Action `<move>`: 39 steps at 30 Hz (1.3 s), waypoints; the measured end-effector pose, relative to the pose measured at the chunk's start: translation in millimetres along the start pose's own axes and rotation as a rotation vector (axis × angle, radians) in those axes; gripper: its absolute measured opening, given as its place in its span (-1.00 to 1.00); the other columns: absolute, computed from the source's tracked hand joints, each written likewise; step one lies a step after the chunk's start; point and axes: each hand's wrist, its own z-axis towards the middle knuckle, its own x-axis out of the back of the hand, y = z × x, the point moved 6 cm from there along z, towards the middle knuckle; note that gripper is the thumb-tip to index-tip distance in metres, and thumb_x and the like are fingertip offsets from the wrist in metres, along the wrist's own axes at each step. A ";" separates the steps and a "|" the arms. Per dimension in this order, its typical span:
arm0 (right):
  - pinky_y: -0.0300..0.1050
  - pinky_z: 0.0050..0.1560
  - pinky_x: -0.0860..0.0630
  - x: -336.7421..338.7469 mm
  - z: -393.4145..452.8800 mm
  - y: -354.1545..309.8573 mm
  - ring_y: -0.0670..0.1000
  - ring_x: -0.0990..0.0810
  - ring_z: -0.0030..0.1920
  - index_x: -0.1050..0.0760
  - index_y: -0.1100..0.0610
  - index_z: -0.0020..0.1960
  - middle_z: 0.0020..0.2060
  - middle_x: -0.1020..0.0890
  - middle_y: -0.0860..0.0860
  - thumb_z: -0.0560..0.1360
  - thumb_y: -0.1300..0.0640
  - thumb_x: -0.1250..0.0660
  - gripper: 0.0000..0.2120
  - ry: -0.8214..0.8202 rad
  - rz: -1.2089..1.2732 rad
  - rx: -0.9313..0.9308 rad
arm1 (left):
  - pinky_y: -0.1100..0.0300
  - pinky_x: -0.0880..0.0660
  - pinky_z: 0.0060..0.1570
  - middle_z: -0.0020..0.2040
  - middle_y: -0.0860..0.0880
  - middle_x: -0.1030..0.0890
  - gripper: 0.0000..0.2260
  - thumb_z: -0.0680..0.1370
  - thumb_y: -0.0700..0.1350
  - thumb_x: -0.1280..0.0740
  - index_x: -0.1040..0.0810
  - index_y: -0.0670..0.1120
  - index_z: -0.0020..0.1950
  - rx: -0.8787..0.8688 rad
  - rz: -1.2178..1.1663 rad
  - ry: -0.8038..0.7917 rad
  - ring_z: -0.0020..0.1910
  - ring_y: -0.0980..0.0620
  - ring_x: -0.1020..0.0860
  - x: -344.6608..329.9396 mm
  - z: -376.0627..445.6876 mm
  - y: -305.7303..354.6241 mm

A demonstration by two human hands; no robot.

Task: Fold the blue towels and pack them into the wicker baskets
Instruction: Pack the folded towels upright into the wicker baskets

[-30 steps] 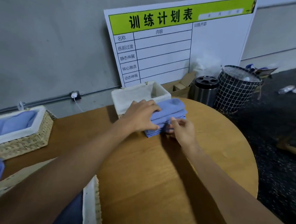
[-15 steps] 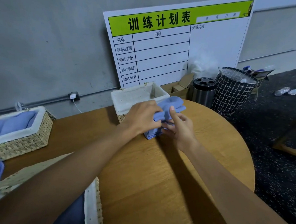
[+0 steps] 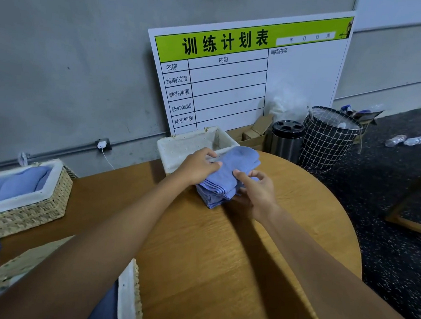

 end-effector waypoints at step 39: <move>0.29 0.23 -0.53 -243.2 -240.4 46.2 0.25 -0.59 0.24 -0.38 0.31 0.39 0.20 -0.63 0.24 0.45 0.06 -0.49 -0.38 -0.856 -0.201 -0.291 | 0.05 -0.61 0.04 -0.02 -0.08 -0.63 -0.74 0.58 -0.37 -0.31 -0.37 -0.06 0.10 0.176 -0.944 0.233 -0.01 -0.01 -0.66 187.7 -338.1 -103.2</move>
